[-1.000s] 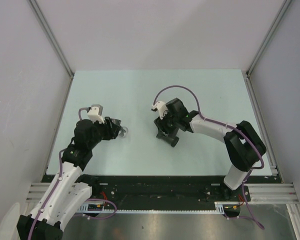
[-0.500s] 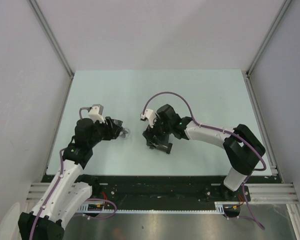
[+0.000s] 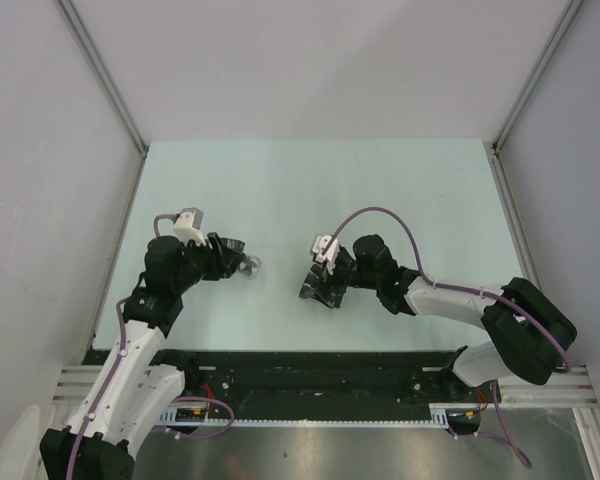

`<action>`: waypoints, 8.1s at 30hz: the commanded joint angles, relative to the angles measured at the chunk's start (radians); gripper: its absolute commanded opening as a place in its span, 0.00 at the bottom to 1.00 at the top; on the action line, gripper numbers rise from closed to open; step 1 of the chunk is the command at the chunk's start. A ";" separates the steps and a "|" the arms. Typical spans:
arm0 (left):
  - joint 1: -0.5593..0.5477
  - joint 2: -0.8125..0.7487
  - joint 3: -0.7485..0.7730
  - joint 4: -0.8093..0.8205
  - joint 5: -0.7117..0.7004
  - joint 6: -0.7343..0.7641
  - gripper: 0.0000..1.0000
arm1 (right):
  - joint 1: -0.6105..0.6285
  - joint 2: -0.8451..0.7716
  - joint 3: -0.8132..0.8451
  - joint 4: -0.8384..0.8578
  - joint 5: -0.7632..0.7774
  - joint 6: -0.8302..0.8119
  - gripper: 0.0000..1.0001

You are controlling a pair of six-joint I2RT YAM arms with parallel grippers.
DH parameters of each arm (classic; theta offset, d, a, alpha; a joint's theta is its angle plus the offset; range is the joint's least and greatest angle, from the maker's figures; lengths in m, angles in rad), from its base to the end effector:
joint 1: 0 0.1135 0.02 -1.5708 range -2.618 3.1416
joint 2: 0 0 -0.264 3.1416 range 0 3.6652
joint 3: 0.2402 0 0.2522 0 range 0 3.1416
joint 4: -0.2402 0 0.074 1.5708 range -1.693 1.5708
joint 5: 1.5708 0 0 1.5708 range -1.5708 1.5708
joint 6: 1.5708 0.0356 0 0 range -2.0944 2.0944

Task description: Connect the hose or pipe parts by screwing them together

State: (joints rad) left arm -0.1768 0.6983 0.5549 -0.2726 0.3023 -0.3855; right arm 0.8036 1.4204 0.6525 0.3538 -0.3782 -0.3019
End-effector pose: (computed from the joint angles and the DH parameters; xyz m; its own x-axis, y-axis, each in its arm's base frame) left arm 0.1631 -0.0399 0.2640 -0.5325 -0.2695 -0.8023 0.2544 0.8531 -0.4554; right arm 0.1963 0.2225 0.2044 0.0020 -0.3960 -0.9183 -0.9458 0.2974 -0.1303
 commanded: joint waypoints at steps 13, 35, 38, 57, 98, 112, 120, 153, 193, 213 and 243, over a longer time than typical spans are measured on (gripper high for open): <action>0.016 0.036 -0.012 0.081 0.073 -0.047 0.00 | 0.006 0.113 -0.053 0.237 -0.008 -0.013 0.88; 0.025 0.064 -0.019 0.107 0.087 -0.066 0.00 | 0.017 0.233 -0.071 0.320 0.002 -0.032 0.83; 0.025 0.066 -0.023 0.110 0.089 -0.070 0.00 | 0.020 0.244 -0.068 0.327 0.015 -0.028 0.82; 0.026 0.063 -0.036 0.134 0.144 -0.133 0.00 | 0.031 0.233 -0.056 0.337 -0.001 -0.063 0.44; -0.053 0.043 0.117 0.377 0.449 -0.533 0.00 | 0.060 -0.271 0.021 0.240 -0.064 -0.065 0.29; -0.073 0.055 0.089 0.377 0.422 -0.501 0.00 | 0.117 -0.308 0.082 0.165 0.048 -0.161 0.27; -0.095 0.067 0.068 0.375 0.425 -0.455 0.00 | 0.143 -0.298 0.114 0.126 0.047 -0.194 0.27; -0.145 0.055 0.057 0.357 0.466 -0.343 0.00 | 0.149 -0.265 0.121 0.163 0.001 -0.098 0.14; -0.207 0.113 0.045 0.415 0.738 0.155 0.00 | 0.022 -0.264 0.154 0.057 -0.343 0.049 0.00; -0.259 0.201 0.025 0.455 0.916 0.293 0.00 | -0.027 -0.253 0.165 0.025 -0.514 0.098 0.00; -0.288 0.213 -0.010 0.454 1.048 0.606 0.00 | -0.075 -0.181 0.184 0.027 -0.798 0.132 0.00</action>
State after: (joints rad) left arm -0.4366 0.9009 0.5797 0.2279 1.2922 0.0704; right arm 0.7258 1.2568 0.7261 0.1547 -1.0653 -0.1989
